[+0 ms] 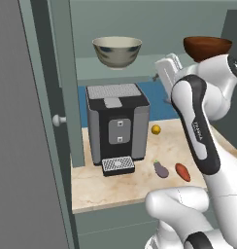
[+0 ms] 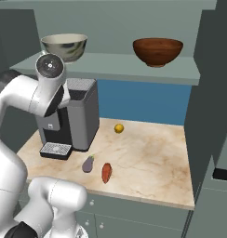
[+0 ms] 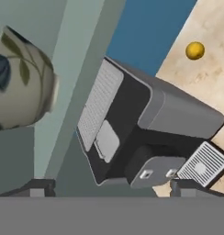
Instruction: Pick both bowls and place them on the counter. Then place the eggplant in one bowl and place the sweet potato in the other bowl.
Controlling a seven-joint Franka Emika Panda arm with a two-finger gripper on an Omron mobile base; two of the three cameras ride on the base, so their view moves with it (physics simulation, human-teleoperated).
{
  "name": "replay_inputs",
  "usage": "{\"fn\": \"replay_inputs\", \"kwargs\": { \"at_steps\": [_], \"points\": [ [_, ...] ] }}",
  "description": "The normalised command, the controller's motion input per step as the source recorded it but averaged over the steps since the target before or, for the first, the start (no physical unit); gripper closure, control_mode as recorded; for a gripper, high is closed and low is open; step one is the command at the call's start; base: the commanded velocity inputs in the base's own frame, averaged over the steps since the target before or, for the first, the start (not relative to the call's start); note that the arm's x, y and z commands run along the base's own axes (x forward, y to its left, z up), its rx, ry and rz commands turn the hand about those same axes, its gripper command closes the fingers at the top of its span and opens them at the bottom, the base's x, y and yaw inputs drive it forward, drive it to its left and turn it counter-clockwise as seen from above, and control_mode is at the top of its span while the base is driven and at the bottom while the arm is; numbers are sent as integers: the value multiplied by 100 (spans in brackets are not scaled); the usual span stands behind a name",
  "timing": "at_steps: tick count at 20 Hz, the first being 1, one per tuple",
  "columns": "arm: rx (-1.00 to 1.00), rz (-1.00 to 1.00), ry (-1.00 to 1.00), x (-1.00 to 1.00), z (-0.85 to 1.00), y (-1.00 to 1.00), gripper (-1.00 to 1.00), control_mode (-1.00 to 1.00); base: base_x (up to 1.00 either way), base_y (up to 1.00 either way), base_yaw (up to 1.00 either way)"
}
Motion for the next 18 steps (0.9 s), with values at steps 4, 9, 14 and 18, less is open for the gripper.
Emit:
{"fn": "replay_inputs", "kwargs": {
  "at_steps": [4, 9, 14, 18],
  "points": [
    [21, -9, 0, 0, 42, -1, -100, -100, 0, 0, 0],
    [23, -1, 0, 5, 36, 0, -100, -100, 0, 0, 0],
    [16, -3, 0, 22, 23, 6, -100, -100, 0, 0, 0],
    [4, -3, 0, 28, 37, 9, -100, -100, 0, 0, 0]
  ]
}}
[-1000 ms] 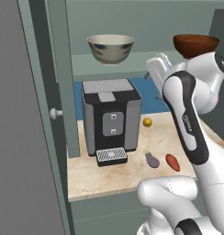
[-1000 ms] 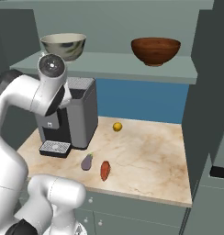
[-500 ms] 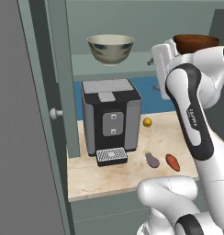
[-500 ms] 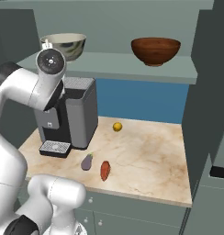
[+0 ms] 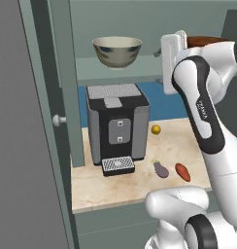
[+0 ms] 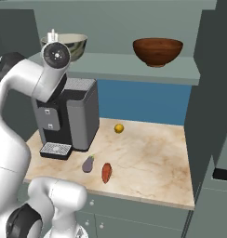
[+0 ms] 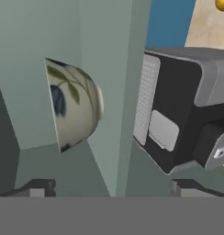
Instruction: Pick both bowls and place them on the counter. Then place the eggplant in one bowl and place the sweet potato in the other bowl.
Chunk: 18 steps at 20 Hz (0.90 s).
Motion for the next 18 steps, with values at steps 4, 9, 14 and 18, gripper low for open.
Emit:
{"fn": "replay_inputs", "kwargs": {
  "at_steps": [4, 9, 14, 18],
  "points": [
    [1, 0, 0, 27, 32, 9, -100, -100, 0, 0, 0],
    [1, 0, 0, 32, 12, 5, -100, -100, 0, 0, 0],
    [3, 0, 0, 44, 0, 9, -100, -100, 0, 0, 0],
    [2, 0, 0, 47, 0, 18, -100, -100, 0, 0, 0]
  ]
}}
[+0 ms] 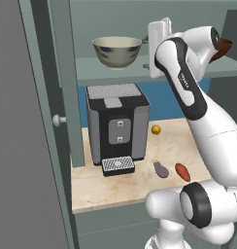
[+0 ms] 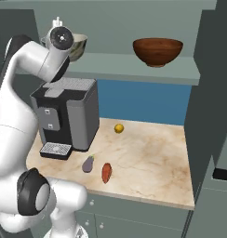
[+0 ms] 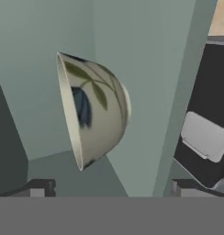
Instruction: Pick both bowls and place them on the counter. Then place the eggplant in one bowl and place the sweet potato in the other bowl.
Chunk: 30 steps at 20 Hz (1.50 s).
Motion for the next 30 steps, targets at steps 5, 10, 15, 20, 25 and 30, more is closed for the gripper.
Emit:
{"fn": "replay_inputs", "kwargs": {
  "at_steps": [5, 10, 15, 20, 25, 30],
  "points": [
    [0, 0, 0, 47, 0, 19, -100, -100, 0, 0, 0],
    [0, 3, 3, 45, 0, 5, -100, -100, 0, 0, 0],
    [0, 4, 7, 40, -1, 0, -100, -100, 0, 0, 0],
    [0, 4, 5, 31, -4, 0, -100, -100, 0, 0, 0],
    [0, 3, 1, 30, -6, 1, -100, -100, 0, 0, 0],
    [0, 2, 1, 34, -5, 6, -100, -100, 0, 0, 0]
  ]
}}
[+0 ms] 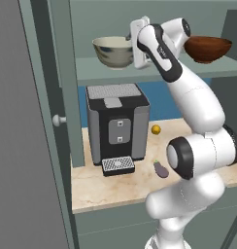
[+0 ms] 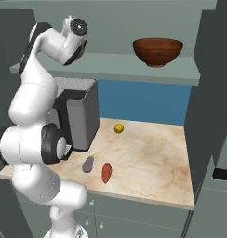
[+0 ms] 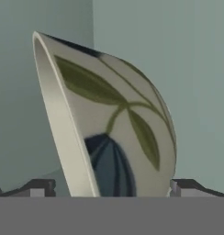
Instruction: Pick both bowls and place them on the counter. Then place the eggplant in one bowl and place the sweet potato in the other bowl.
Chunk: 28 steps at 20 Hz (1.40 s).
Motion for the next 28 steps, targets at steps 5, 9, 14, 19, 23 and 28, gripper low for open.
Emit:
{"fn": "replay_inputs", "kwargs": {
  "at_steps": [5, 9, 14, 19, 23, 28],
  "points": [
    [0, 3, 0, 27, -6, 7, -100, -100, 0, 0, 0],
    [0, 5, 0, 9, -7, 3, 100, -100, 0, 0, 0],
    [-4, 7, 6, -9, -17, 0, 100, -100, 0, 0, 0],
    [-9, 7, 17, -23, -27, 0, 100, -100, 0, 0, 0],
    [-2, 8, 8, -41, -9, -8, 100, -100, 0, 0, 0],
    [1, 5, -6, -58, 1, -26, 100, -100, 0, 0, 0]
  ]
}}
